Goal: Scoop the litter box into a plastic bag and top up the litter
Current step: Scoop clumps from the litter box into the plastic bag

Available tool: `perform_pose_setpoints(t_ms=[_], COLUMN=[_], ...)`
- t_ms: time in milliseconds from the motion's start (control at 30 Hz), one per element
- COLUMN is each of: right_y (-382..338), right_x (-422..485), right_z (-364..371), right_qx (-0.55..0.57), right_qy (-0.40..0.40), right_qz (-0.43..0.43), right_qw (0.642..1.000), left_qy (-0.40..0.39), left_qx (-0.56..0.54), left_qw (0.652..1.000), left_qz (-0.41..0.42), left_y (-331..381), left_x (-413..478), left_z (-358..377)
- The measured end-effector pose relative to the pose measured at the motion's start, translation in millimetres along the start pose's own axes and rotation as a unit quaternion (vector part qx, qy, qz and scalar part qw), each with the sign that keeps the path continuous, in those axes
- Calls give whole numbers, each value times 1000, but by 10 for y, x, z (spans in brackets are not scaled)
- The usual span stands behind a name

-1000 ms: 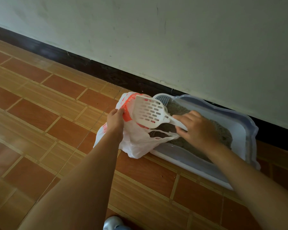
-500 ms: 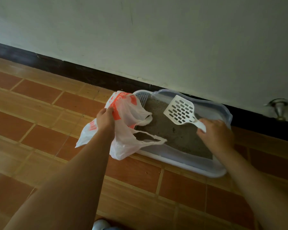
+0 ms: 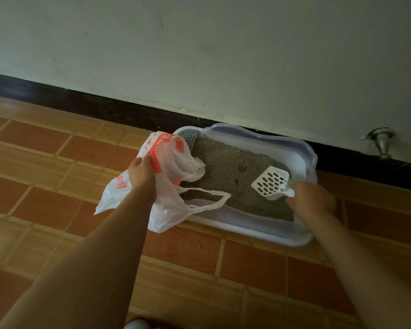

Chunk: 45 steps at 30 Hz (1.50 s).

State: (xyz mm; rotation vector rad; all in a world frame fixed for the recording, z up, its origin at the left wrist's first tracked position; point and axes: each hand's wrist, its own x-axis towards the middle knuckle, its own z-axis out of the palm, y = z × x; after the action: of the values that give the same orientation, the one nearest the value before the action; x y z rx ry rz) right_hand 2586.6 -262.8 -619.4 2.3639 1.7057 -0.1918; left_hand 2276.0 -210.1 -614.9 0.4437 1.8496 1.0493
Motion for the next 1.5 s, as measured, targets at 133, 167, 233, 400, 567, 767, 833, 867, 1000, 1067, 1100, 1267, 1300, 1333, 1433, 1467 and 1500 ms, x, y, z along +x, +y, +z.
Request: perform_pose_setpoints(t_ms=[133, 167, 233, 400, 567, 767, 833, 867, 1000, 1067, 1100, 1267, 1300, 1333, 1433, 1467, 1500], right_y=[-36, -51, -80, -144, -219, -308, -310, -301, -259, -262, -270, -314, -314, -313, -309, -308, -307], right_x=[75, 89, 117, 174, 163, 181, 185, 183, 160, 140, 133, 127, 125, 122, 108, 101, 93], right_z=[12, 24, 65, 139, 189, 278, 318, 330, 340, 326, 324, 335, 334, 333, 323, 318, 314], right_qx=[12, 20, 47, 115, 154, 161, 166, 167, 186, 201, 209, 239, 243, 247, 262, 269, 275], right_qy=[-45, -56, -74, -87, -79, -49, -41, -40, -41, -36, -34, -37, -39, -40, -39, -40, -40], right_qz=[-23, -26, -28, -12, -8, -30, -33, -34, -46, -55, -60, -67, -65, -62, -60, -60, -60], right_qw=[999, 998, 996, 989, 985, 985, 985, 984, 981, 977, 975, 968, 967, 966, 962, 960, 959], left_qy=[-1, -2, -2, 0, 3, 5, 3, 2, 4, 4, 3, 5, 6, 7, 8, 9, 10], left_qx=[6, 5, 1, -10, -9, -10, -12, -12, -12, -12, -12, -12, -11, -11, -18, -20, -20], left_qw=[1000, 1000, 1000, 1000, 1000, 1000, 1000, 1000, 1000, 1000, 1000, 1000, 1000, 1000, 1000, 1000, 1000], left_qz=[2, 0, -6, -9, -18, -15, -17, -19, -22, -19, -18, -22, -21, -18, -14, -14, -14], left_y=[-19, -24, -27, -32, -56, -58, -64, -66, -57, -50, -49, -49, -45, -42, -37, -36, -34], left_x=[52, 64, 79, 122, 169, 189, 188, 189, 172, 168, 167, 154, 148, 148, 143, 138, 127], left_z=[-7, -8, -5, 1, -14, 0, 5, 8, 16, 12, 6, -25, -35, -47, -82, -90, -97])
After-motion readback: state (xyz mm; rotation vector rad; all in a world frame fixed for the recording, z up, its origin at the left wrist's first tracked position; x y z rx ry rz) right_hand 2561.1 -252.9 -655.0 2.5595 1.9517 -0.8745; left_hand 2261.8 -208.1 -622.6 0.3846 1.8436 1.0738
